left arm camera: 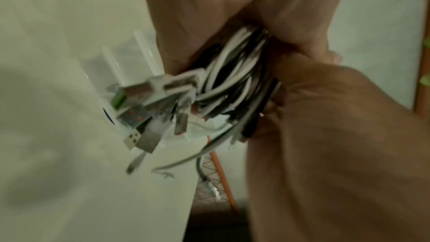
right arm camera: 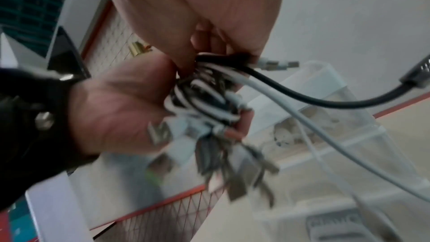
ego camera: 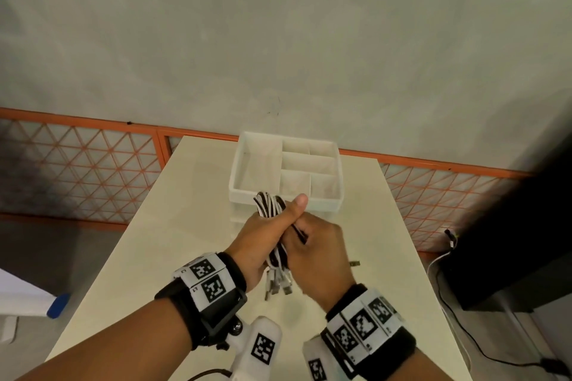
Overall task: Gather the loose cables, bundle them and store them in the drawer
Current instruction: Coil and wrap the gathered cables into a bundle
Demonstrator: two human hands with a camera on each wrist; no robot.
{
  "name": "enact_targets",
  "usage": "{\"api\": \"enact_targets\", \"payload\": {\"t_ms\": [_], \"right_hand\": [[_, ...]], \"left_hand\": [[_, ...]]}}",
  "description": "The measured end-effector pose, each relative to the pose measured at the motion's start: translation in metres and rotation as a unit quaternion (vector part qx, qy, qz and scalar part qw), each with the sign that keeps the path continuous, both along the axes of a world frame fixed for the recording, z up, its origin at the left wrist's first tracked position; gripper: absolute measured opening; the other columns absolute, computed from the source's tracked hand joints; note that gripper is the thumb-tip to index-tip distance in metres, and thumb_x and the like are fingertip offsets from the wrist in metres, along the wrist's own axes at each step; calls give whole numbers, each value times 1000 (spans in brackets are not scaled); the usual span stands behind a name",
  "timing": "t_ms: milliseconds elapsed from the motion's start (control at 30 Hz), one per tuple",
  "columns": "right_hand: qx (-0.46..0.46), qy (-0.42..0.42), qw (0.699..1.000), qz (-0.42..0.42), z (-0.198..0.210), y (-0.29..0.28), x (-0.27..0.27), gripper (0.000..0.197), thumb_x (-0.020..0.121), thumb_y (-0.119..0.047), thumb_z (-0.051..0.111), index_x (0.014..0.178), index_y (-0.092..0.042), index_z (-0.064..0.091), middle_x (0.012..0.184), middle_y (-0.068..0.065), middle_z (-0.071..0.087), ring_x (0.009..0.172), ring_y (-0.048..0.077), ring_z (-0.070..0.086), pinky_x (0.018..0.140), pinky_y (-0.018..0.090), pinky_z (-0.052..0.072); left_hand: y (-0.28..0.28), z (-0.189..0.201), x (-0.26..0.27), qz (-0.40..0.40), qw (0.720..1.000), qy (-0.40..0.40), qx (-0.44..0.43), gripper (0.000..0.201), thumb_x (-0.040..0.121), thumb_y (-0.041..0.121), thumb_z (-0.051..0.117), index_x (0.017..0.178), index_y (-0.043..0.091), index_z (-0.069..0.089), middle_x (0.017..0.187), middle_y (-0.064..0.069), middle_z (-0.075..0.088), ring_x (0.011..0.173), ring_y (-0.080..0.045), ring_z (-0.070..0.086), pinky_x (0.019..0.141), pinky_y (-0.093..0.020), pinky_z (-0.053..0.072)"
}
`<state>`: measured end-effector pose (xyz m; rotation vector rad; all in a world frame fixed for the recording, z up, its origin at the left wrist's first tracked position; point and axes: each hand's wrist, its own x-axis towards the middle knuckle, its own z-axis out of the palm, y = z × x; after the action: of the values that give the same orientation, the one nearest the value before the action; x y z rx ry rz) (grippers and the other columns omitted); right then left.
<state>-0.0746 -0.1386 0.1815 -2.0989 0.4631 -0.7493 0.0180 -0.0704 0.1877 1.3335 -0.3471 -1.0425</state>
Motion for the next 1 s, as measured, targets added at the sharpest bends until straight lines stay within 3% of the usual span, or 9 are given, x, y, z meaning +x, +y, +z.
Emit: {"api": "enact_targets", "payload": {"t_ms": [33, 100, 200, 300, 500, 633, 767, 867, 1000], "right_hand": [[-20, 8, 1000, 12, -6, 4, 1, 22, 97, -8, 53, 89, -19, 70, 80, -20, 64, 77, 1, 61, 68, 15, 46], [-66, 70, 995, 30, -17, 1, 0, 32, 100, -27, 44, 126, -30, 61, 131, -12, 56, 120, 7, 50, 98, 28, 44], [-70, 111, 989, 70, -22, -4, -3, 48, 100, -49, 28, 146, -42, 40, 156, -9, 28, 136, 9, 40, 109, 37, 41], [-51, 91, 990, 97, -25, -1, -4, 50, 102, -48, 24, 146, -34, 41, 147, -5, 41, 118, 7, 57, 97, 35, 53], [-83, 88, 989, 88, -23, -2, -1, 50, 100, -49, 25, 144, -34, 45, 142, -5, 46, 111, 10, 62, 88, 37, 57], [-23, 44, 996, 73, -21, -10, -7, 50, 99, -51, 47, 148, -39, 41, 132, -12, 57, 117, 2, 59, 95, 22, 52], [92, 111, 987, 75, -23, -23, -16, 50, 89, -41, 71, 136, -38, 52, 95, -11, 74, 82, 4, 71, 76, 29, 60], [89, 106, 987, 87, -28, -27, -20, 20, 96, -19, 66, 114, -25, 71, 63, -13, 64, 57, 3, 58, 61, 19, 48], [235, 42, 967, 90, -31, -38, -28, 20, 92, -29, 67, 102, -17, 79, 52, -3, 49, 54, 18, 45, 61, 28, 44]], "left_hand": [[-1, 3, 0, 8, 1000, 13, -5, 60, 69, 56, 78, 102, 6, 74, 96, -14, 77, 91, -27, 74, 85, -38, 58], [-1, 6, 4, 36, 999, 22, -10, 46, 76, 48, 76, 97, 7, 75, 88, -12, 76, 84, -26, 74, 75, -35, 58], [3, 6, 9, 63, 997, 28, -18, 33, 81, 43, 75, 86, 10, 74, 74, -10, 71, 69, -24, 71, 59, -31, 54], [4, 6, 5, 58, 997, 43, -31, 28, 79, 38, 76, 80, 10, 73, 71, -6, 71, 68, -20, 71, 60, -29, 54], [5, 6, 3, 77, 995, 30, -47, 28, 84, 35, 73, 74, 9, 70, 62, -5, 68, 58, -19, 69, 53, -27, 52], [6, 11, 13, 129, 989, 38, -67, 20, 87, 24, 70, 73, 9, 70, 70, -13, 67, 65, -28, 66, 70, -40, 54], [11, 13, 31, 150, 985, 21, -83, 29, 88, 8, 62, 60, 11, 70, 64, -12, 64, 62, -28, 61, 71, -40, 52], [14, 16, 39, 158, 979, 43, -117, 17, 88, 0, 57, 75, 7, 66, 69, -13, 62, 62, -26, 63, 64, -34, 55], [20, 20, 51, 137, 974, 89, -156, 11, 86, 0, 54, 83, 7, 62, 72, -11, 60, 62, -23, 63, 59, -29, 56]]}}
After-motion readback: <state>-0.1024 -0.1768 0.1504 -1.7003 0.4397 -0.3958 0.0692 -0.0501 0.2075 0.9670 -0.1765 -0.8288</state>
